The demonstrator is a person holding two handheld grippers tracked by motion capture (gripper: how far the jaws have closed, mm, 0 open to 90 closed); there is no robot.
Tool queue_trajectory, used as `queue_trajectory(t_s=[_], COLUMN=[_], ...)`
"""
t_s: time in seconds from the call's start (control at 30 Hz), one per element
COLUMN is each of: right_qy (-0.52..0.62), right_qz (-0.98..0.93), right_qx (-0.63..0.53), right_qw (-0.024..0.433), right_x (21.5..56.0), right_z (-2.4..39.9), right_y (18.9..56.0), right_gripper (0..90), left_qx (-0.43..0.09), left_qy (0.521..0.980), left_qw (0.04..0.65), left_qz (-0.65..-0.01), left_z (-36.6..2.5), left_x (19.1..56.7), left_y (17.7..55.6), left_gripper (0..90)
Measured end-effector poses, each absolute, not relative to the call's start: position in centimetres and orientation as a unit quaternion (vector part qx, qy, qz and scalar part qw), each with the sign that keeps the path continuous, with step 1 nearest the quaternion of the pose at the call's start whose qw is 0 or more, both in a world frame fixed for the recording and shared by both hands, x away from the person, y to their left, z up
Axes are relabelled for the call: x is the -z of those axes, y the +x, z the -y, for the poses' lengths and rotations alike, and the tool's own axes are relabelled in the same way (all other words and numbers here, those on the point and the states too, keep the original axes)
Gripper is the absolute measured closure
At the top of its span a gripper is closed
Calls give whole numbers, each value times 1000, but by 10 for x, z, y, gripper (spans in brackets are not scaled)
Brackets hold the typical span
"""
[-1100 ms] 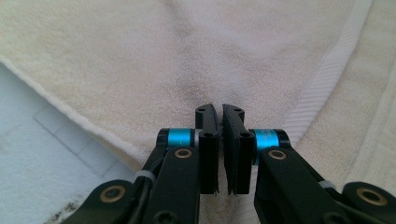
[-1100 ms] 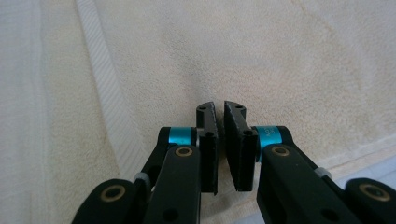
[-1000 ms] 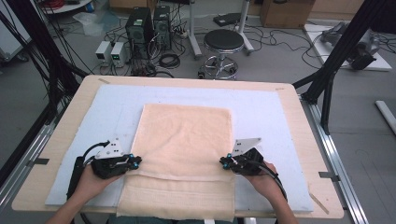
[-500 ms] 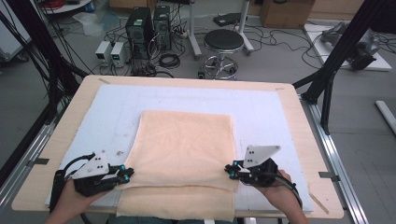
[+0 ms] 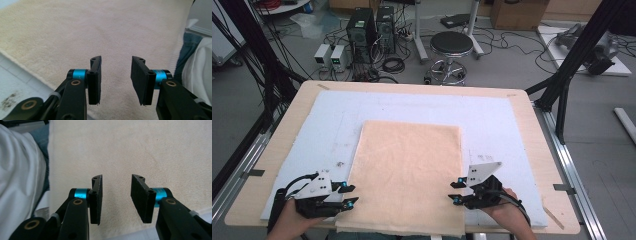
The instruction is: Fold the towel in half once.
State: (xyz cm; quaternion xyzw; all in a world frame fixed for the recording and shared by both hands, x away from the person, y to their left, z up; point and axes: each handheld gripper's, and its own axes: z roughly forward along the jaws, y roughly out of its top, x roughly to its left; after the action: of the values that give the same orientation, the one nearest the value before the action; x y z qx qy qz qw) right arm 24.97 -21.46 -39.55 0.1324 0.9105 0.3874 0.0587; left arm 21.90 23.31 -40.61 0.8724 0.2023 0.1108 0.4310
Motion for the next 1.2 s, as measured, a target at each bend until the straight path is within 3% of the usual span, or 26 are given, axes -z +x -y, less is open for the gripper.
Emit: queue_trajectory(t_s=[0.2, 0.3, 0.4, 0.47, 0.6, 1.07, 1.13, 1.2], right_qy=[160, 165, 165, 161, 158, 129, 130, 145], right_qz=[-910, -914, -912, -912, -912, -899, -901, -905], right_qx=[-375, -364, -367, -368, -369, -407, -404, -396], right_qw=[83, 72, 79, 80, 83, 96, 87, 57], right_x=[422, 432, 434, 434, 430, 386, 387, 396], right_z=[212, 210, 210, 210, 210, 216, 217, 217], right_y=[265, 269, 267, 266, 265, 228, 227, 233], right_gripper=[619, 669, 746, 815, 850, 851, 815, 687], left_qx=[-98, -90, -89, -92, -103, -102, -90, -83], left_qy=[884, 890, 889, 889, 888, 864, 870, 873], left_qw=[405, 394, 395, 394, 393, 447, 439, 430], left_qz=[-214, -212, -213, -215, -214, -206, -206, -214], left_z=[-227, -223, -222, -223, -222, -239, -239, -237], left_x=[426, 432, 435, 435, 431, 395, 400, 406], left_y=[239, 245, 247, 247, 244, 213, 214, 218], left_gripper=[600, 613, 696, 807, 865, 868, 858, 717])
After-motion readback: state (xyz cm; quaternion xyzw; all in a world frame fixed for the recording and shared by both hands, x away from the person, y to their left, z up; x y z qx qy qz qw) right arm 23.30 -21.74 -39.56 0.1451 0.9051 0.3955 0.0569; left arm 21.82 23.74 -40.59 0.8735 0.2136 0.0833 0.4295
